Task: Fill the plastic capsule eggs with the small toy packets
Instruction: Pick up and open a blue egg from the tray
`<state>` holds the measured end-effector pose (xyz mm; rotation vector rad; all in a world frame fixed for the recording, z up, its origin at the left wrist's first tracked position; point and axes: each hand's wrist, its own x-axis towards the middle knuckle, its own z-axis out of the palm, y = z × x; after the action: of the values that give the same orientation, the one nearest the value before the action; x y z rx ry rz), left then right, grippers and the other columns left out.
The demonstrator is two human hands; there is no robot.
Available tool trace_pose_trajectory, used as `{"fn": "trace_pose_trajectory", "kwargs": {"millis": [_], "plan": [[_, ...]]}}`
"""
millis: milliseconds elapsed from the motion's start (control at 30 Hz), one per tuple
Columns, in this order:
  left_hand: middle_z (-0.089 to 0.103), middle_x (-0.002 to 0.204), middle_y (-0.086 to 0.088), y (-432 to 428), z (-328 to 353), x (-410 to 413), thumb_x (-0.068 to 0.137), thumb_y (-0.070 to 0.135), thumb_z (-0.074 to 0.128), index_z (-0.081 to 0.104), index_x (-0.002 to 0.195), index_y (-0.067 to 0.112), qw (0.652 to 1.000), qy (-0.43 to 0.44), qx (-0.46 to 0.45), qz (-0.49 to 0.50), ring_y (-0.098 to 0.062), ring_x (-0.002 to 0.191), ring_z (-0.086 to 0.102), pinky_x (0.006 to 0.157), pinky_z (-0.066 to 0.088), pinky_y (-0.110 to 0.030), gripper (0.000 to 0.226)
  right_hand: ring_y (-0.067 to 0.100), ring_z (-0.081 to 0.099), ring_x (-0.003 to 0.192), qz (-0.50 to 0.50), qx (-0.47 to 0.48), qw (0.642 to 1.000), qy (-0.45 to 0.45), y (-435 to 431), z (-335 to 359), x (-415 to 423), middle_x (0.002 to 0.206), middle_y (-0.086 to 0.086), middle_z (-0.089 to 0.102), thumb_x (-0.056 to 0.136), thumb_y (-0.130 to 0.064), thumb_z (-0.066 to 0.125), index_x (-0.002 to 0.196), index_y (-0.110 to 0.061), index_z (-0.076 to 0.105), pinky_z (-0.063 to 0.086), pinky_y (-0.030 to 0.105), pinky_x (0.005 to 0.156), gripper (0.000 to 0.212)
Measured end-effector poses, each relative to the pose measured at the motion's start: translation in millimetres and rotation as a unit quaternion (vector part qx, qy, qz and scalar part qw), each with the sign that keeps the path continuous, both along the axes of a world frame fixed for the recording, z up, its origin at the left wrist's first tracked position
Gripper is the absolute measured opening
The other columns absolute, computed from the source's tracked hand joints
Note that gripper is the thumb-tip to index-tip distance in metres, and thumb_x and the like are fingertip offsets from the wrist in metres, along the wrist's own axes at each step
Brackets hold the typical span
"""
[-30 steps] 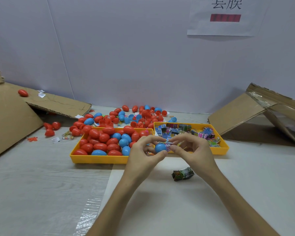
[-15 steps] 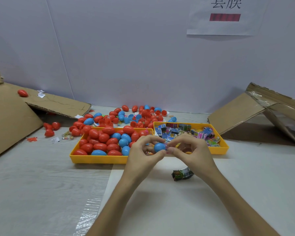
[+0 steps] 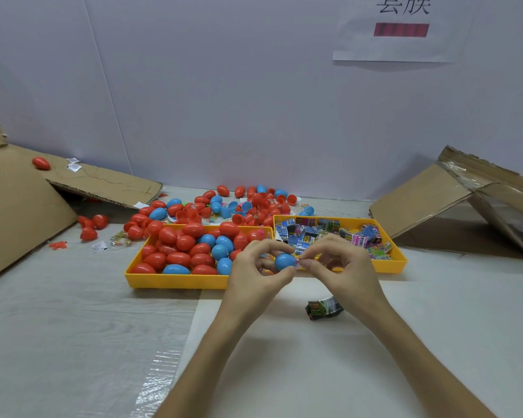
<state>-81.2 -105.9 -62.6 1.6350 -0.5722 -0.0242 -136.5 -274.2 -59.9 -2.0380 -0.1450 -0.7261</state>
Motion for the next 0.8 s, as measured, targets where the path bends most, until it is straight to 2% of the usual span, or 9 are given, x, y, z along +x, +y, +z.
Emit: {"fn": "trace_pose_trajectory", "kwargs": {"millis": [267,567,700,800], "plan": [[0.066,0.101,0.005,2.1,2.0,-0.2,0.082,0.017,0.081,0.073,0.095,0.033,1.0,0.015,-0.022,-0.003,-0.004,0.078,0.067,0.056,0.051,-0.016,0.022,0.014,0.058,0.067,-0.002,0.014,1.0,-0.012,-3.9,0.4,1.0,0.085,-0.01,0.063,0.083,-0.004,0.079,0.081,-0.018,0.075,0.048,0.028,0.06,0.015],[0.062,0.105,0.014,0.0,-0.6,0.8,0.081,0.018,0.082,0.07,0.092,0.042,1.0,-0.002,0.004,0.002,-0.003,0.084,0.067,0.064,0.056,-0.018,0.029,0.019,0.062,0.07,0.006,0.002,1.0,-0.015,-2.8,-1.1,1.8,0.088,-0.01,0.064,0.082,-0.007,0.08,0.082,-0.02,0.076,0.052,0.046,0.06,0.014],[0.061,0.102,0.013,0.8,-0.9,0.1,0.082,0.019,0.083,0.072,0.092,0.043,1.0,-0.008,0.004,-0.002,-0.011,0.079,0.066,0.068,0.06,-0.026,0.028,0.02,0.063,0.07,0.009,-0.001,1.0,-0.014,-1.6,-1.4,1.2,0.088,-0.009,0.065,0.082,-0.008,0.08,0.083,-0.019,0.076,0.052,0.048,0.06,0.012],[0.061,0.101,0.011,1.9,0.1,-0.5,0.082,0.017,0.082,0.074,0.089,0.044,1.0,-0.014,0.002,-0.007,-0.01,0.075,0.064,0.07,0.06,-0.027,0.029,0.019,0.063,0.071,0.01,0.003,1.0,-0.01,-1.1,-1.6,1.4,0.089,-0.007,0.065,0.083,-0.008,0.08,0.084,-0.018,0.077,0.052,0.049,0.061,0.011]]}}
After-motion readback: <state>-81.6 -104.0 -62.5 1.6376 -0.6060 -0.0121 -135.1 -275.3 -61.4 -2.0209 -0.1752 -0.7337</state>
